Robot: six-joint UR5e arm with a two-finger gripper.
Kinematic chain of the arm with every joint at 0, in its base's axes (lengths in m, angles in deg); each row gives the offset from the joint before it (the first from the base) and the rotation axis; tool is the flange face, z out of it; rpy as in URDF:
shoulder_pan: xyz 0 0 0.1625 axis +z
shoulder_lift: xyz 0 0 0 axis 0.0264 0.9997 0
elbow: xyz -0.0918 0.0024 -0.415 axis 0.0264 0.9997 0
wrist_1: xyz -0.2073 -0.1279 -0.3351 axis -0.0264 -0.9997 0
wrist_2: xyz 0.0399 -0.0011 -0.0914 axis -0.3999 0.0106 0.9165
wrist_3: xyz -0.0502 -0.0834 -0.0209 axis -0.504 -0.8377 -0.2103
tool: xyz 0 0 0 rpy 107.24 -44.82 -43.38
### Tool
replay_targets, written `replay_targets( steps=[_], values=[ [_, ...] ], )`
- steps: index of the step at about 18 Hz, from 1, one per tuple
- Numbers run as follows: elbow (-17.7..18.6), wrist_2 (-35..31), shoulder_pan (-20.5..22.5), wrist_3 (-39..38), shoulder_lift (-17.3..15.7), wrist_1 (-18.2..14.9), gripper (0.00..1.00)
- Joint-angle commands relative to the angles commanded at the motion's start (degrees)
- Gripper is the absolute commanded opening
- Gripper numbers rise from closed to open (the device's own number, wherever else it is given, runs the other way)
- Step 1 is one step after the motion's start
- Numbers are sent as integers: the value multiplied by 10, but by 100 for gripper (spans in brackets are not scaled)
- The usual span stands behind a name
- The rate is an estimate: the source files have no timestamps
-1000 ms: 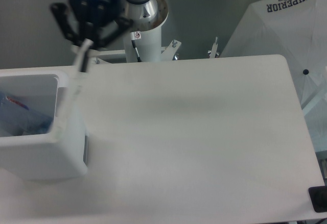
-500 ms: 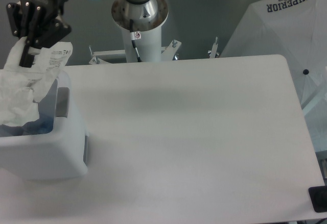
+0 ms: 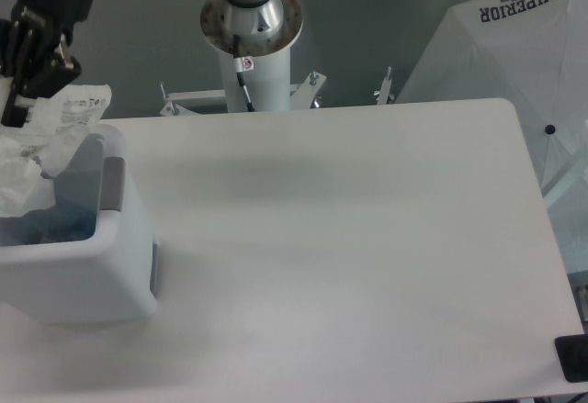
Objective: Place the trash in the trash can
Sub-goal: 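Lower the bag into the bin and release it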
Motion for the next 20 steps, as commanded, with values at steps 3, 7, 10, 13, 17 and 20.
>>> replay_targets(
  steps=[3, 7, 10, 13, 17, 20],
  values=[
    [-3, -18, -14, -1, 18, 4, 0],
    [-3, -17, -17, -6, 32, 4, 2],
    [2, -17, -19, -13, 33, 5, 6],
    [0, -16, -19, -32, 36, 6, 60],
    [-3, -14, -20, -42, 30, 9, 91],
    [-7, -14, -19, -59, 16, 9, 100]
  ],
)
